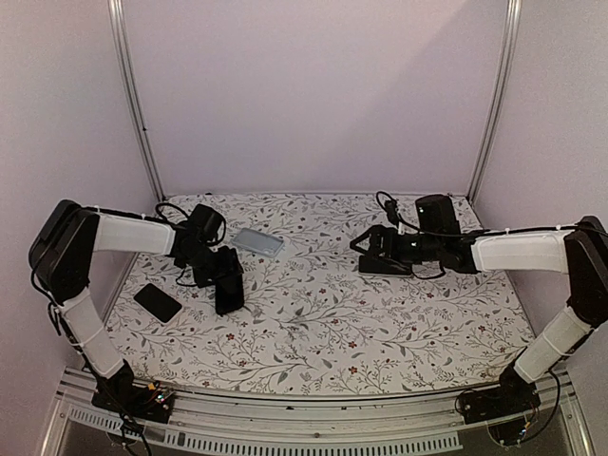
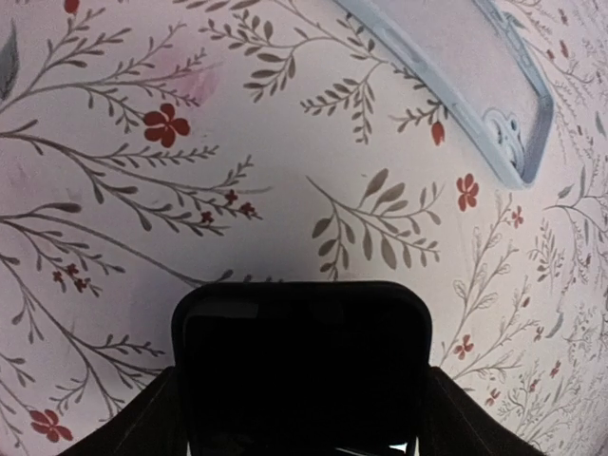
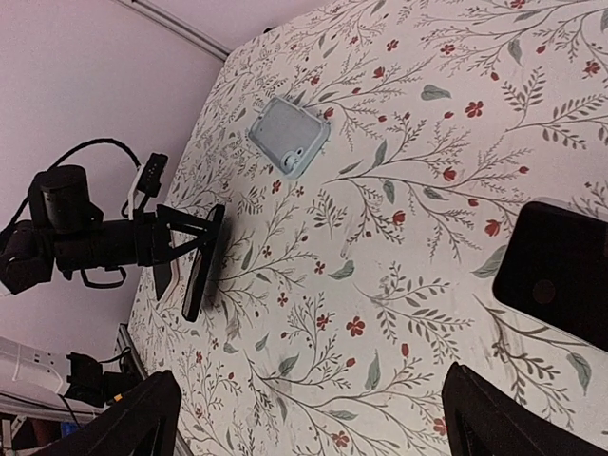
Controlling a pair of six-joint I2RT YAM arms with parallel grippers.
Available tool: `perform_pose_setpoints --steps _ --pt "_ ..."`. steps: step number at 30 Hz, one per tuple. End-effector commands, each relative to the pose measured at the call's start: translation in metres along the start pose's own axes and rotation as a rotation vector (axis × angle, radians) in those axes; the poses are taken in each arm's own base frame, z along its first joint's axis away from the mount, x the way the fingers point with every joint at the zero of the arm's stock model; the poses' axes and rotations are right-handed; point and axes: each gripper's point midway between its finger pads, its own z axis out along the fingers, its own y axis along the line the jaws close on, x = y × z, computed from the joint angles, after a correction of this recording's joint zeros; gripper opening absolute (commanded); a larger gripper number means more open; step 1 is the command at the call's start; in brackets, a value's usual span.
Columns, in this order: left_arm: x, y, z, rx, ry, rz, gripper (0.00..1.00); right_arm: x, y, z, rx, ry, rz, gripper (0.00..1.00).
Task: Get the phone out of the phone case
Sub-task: Pick up the phone with the phone case from the corner of the board, then pass from the left arm to the right
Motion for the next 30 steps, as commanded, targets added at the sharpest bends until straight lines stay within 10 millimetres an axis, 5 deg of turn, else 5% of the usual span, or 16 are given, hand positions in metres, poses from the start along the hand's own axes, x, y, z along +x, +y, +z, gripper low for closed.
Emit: perform_pose_setpoints --steps 1,12,20,30 --pt "-0.004 -0.047 -0.017 0.186 -0.022 -0.103 0.45 -0.003 0.039 0.026 -0.073 -0.019 -0.032 0.98" --pt "0.013 -0.103 -0.019 0.358 0.027 -0.179 0.45 0.044 0.087 0.099 -0.15 0.112 -0.05 0.92" --pt "0.023 -0.13 -0.017 0.415 0.058 -0.174 0.45 0.071 0.086 0.134 -0.146 0.202 -0.069 0.89" --pt "0.026 -0.148 -0.018 0.46 0.063 -0.172 0.46 0.098 0.073 0.154 -0.124 0.273 -0.05 0.84"
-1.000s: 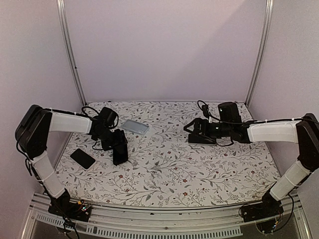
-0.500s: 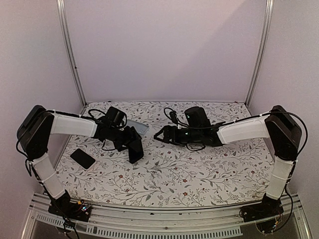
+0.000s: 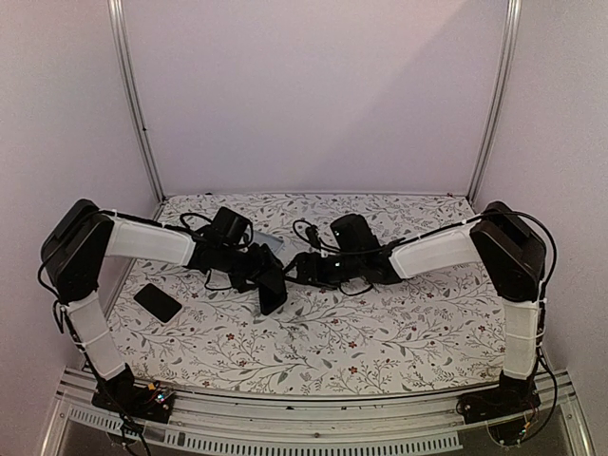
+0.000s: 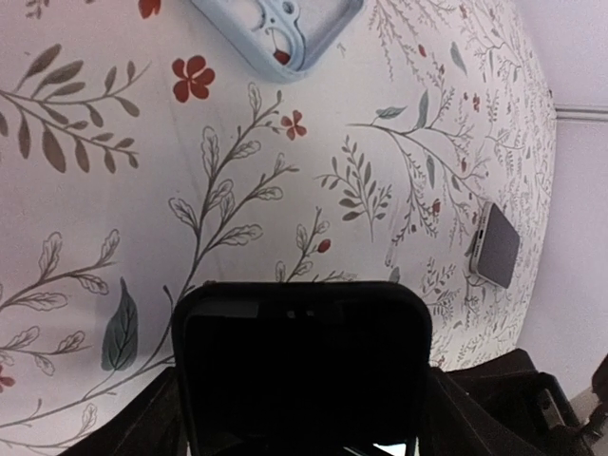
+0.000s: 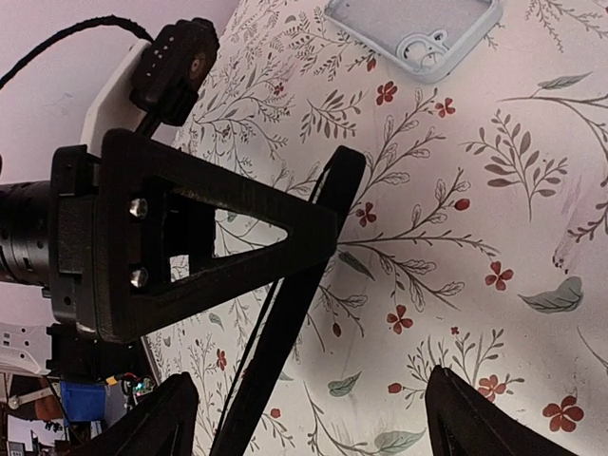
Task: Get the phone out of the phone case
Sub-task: Pass from the left arm to the right
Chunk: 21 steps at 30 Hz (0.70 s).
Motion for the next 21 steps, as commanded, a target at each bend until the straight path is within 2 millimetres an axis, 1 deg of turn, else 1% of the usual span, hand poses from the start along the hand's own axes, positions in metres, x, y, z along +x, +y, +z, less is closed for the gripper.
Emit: perform_pose_setpoints --steps 1,8,13,18,21 --pt "-0.009 -0.042 -0.001 0.125 -0.032 0.021 0.45 0.013 -0.005 0.014 -0.002 0.046 0.011 0.84" --pt "-0.005 -0.048 0.008 0.131 -0.012 0.032 0.46 0.021 0.0 0.02 -0.025 0.077 0.017 0.81" --pt "-0.002 -0.054 0.011 0.139 -0.006 0.037 0.46 0.029 -0.002 0.022 -0.032 0.102 0.03 0.79" --pt "-0.003 -0.06 0.009 0.151 -0.015 0.036 0.46 0.034 -0.005 0.024 -0.026 0.113 0.059 0.74" --pt "-0.003 -0.061 0.009 0.153 -0.014 0.042 0.46 0.031 -0.004 0.023 -0.023 0.105 0.067 0.66"
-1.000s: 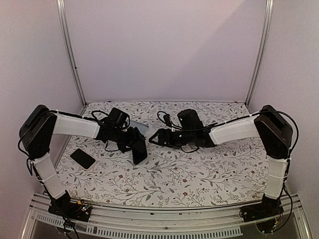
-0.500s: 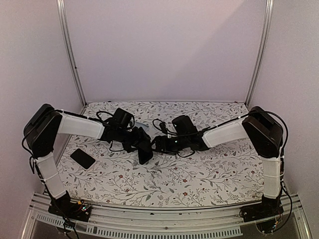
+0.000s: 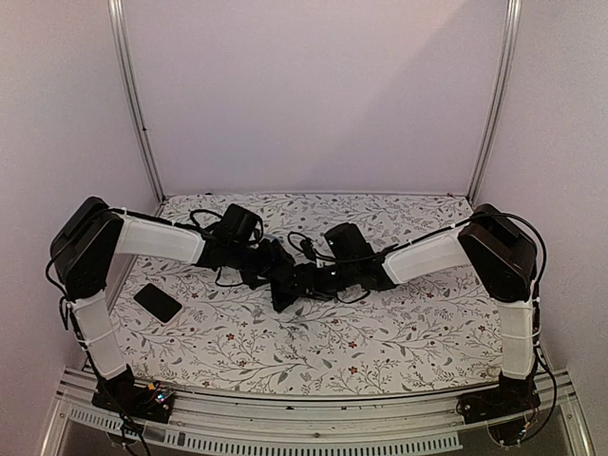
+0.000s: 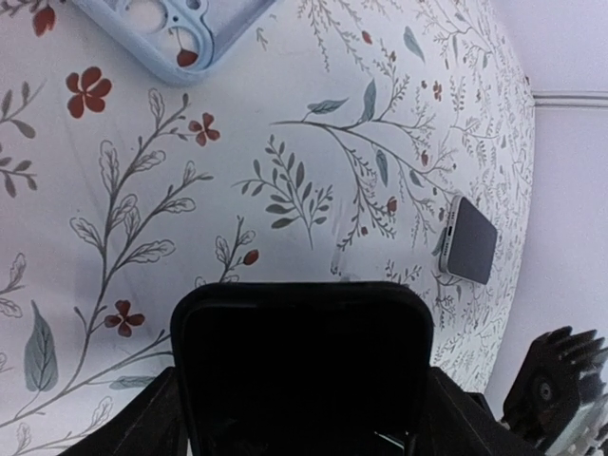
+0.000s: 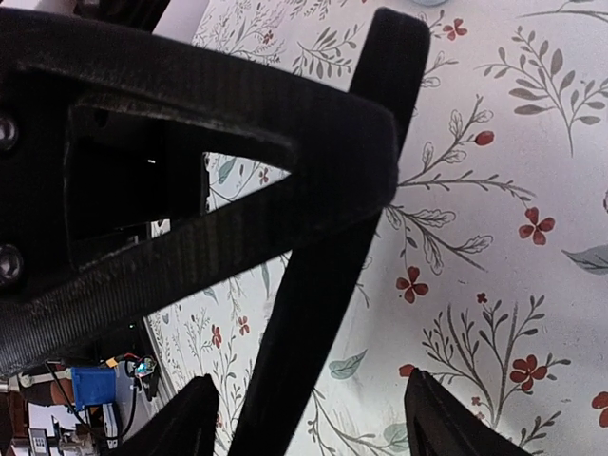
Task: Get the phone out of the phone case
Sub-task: Pass from the left arm to the right
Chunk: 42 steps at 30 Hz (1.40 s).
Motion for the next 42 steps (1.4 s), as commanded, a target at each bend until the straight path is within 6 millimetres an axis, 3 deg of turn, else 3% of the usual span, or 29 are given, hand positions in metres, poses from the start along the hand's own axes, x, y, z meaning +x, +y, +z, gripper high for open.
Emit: perform_pose_setpoints --steps 1,7,10,14,19,24,31,42 --pt "-0.006 -0.032 -0.003 0.09 -0.021 0.021 0.47 0.001 0.003 0.006 -0.009 0.006 0.016 0.6" --pt "-0.002 -0.029 -0.002 0.097 -0.008 0.032 0.5 -0.006 0.013 -0.001 -0.024 -0.011 0.015 0.35" --pt "-0.002 -0.027 -0.003 0.097 -0.01 0.04 0.56 -0.01 0.02 -0.005 -0.035 -0.021 0.015 0.19" --pt "-0.004 -0.031 -0.005 0.106 -0.016 0.062 0.65 -0.015 0.029 -0.011 -0.053 -0.033 0.014 0.08" --pt "-0.012 -0.036 -0.015 0.119 -0.039 0.101 0.81 -0.024 0.043 -0.022 -0.077 -0.055 0.006 0.02" --pt "-0.027 -0.045 -0.029 0.142 -0.077 0.16 0.91 -0.034 0.052 -0.036 -0.101 -0.076 0.002 0.01" --pt "-0.049 -0.053 -0.048 0.172 -0.118 0.222 0.93 -0.05 0.063 -0.056 -0.141 -0.101 -0.005 0.0" --pt "-0.066 -0.064 -0.081 0.385 -0.137 0.283 0.92 -0.076 0.078 -0.097 -0.208 -0.143 -0.017 0.0"
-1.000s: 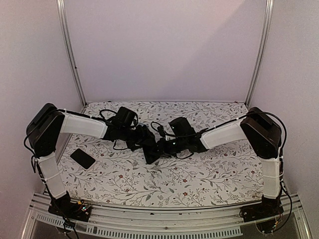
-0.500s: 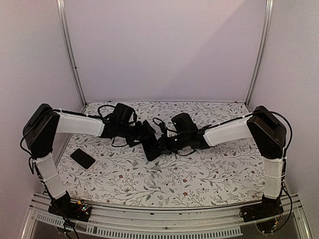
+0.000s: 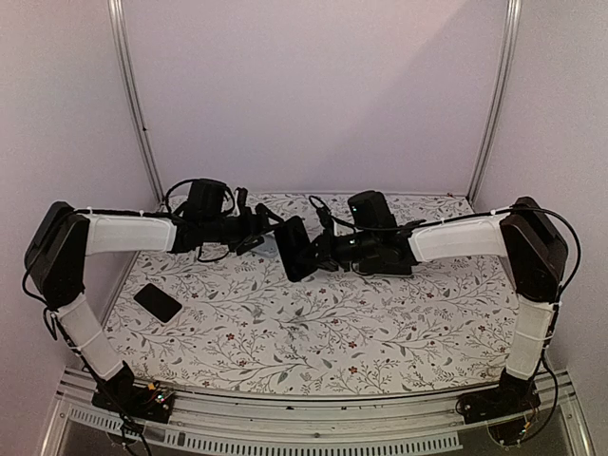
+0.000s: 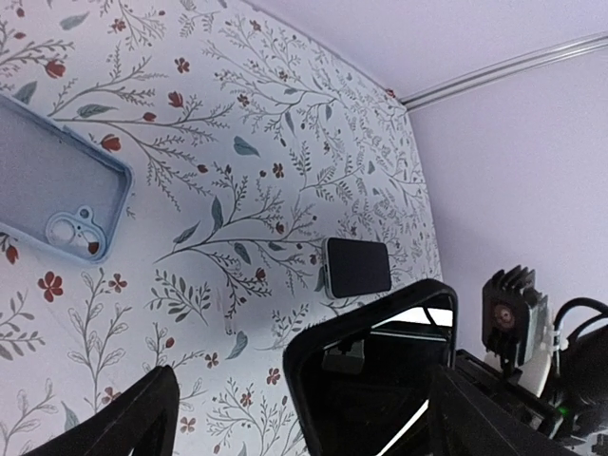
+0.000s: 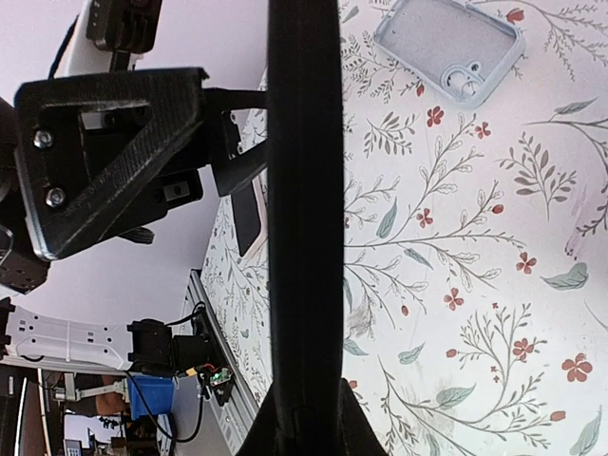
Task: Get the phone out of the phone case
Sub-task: Pass from the left arm to the right, then pass from the right arm to the left
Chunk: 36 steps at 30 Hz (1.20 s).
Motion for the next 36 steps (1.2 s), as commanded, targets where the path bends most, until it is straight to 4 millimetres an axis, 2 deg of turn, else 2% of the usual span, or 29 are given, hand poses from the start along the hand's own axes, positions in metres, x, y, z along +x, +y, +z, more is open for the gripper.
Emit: perform_pose_setpoints --steps 1,11,24,31,36 --pt "-0.011 -0.014 -0.017 0.141 -0.017 0.047 0.92 -0.028 0.045 -0.03 -0.126 -0.057 -0.07 0.0" --pt "-0.006 -0.021 -0.032 0.28 0.01 0.08 0.89 -0.032 0.068 -0.045 -0.208 -0.028 -0.083 0.0" --pt "0.004 -0.044 -0.042 0.474 0.064 0.076 0.88 -0.03 0.095 -0.062 -0.32 0.026 -0.092 0.0" --pt "0.008 -0.066 -0.054 0.638 0.098 0.022 0.86 -0.027 0.101 -0.064 -0.389 0.067 -0.067 0.0" --pt "0.011 -0.07 -0.056 0.678 0.114 -0.009 0.84 -0.025 0.106 -0.066 -0.432 0.1 -0.055 0.0"
